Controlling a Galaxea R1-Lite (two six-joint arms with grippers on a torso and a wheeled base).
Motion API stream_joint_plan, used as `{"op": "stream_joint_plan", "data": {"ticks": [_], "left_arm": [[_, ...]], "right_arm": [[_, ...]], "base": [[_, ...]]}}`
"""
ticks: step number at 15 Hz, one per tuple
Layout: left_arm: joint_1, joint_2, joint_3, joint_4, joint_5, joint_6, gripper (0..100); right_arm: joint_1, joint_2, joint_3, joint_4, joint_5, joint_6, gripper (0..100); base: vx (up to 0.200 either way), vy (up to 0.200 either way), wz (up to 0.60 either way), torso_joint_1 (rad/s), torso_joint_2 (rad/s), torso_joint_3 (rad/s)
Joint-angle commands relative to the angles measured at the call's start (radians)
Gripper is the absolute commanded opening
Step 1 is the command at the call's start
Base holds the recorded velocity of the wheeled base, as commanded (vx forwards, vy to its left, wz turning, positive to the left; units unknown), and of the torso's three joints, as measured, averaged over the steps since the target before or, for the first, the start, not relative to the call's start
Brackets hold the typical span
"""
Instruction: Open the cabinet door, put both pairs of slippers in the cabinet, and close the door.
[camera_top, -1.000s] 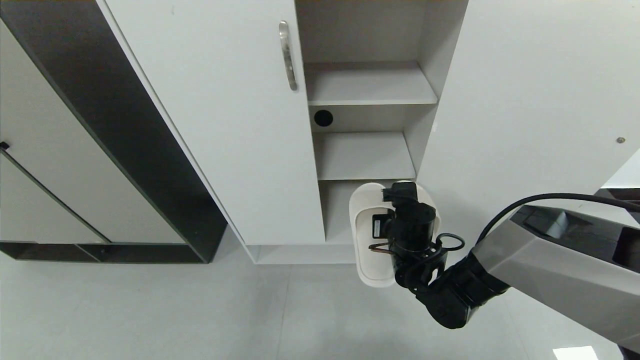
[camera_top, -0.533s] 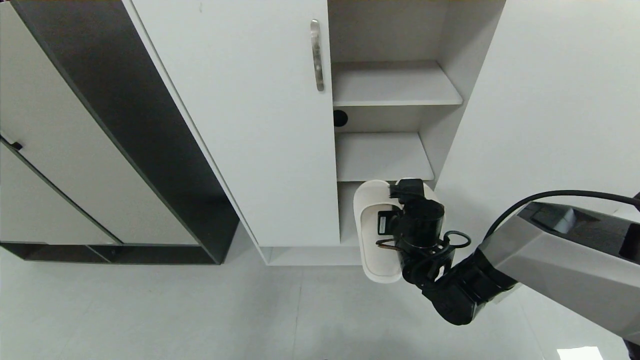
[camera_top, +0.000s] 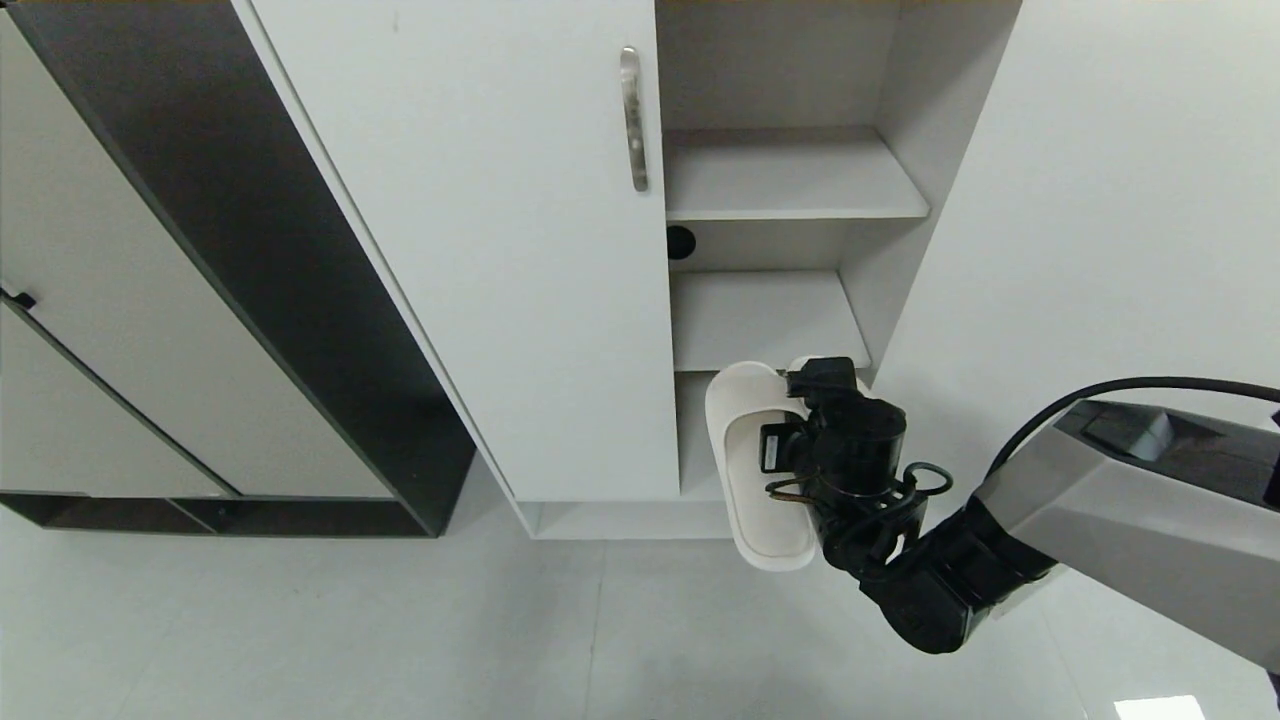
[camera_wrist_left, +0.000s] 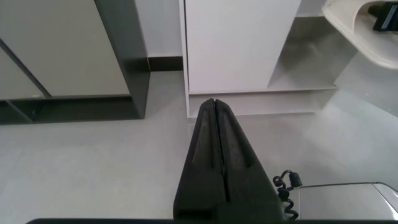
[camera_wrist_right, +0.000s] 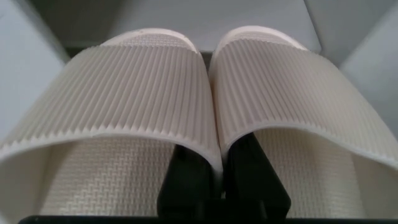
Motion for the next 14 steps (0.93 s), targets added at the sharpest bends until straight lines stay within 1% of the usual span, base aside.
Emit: {"op": "stream_joint_plan", "data": {"ticks": [1, 7, 10, 12, 14], "left_arm": [[0.001, 0.001, 0.0, 0.0, 0.0, 0.0, 0], [0.001, 0.001, 0.0, 0.0, 0.0, 0.0, 0], [0.001, 0.001, 0.0, -0.001, 0.0, -0.001, 0], [0.001, 0.001, 0.0, -0.001, 0.0, -0.003, 0], [0.001, 0.001, 0.0, 0.0, 0.0, -0.003, 0]], "right_arm": [[0.0, -0.004, 0.01, -0.01, 0.002, 0.001, 0], [0.002, 0.01, 0.031, -0.019, 0.003, 0.004, 0], [0.003, 0.048, 0.041, -0.093, 0.005, -0.001, 0], [0.003, 0.059, 0.036, -0.095, 0.017, 0.001, 0], [0.0, 0.074, 0.024, -0.093, 0.018, 0.001, 0]], "base": [[0.2, 0.0, 0.0, 0.002, 0.0, 0.007], [0.2, 0.0, 0.0, 0.003, 0.0, 0.002], [0.2, 0.0, 0.0, 0.004, 0.0, 0.001], [0.2, 0.0, 0.0, 0.002, 0.0, -0.002], [0.0, 0.0, 0.0, 0.0, 0.0, 0.0]]}}
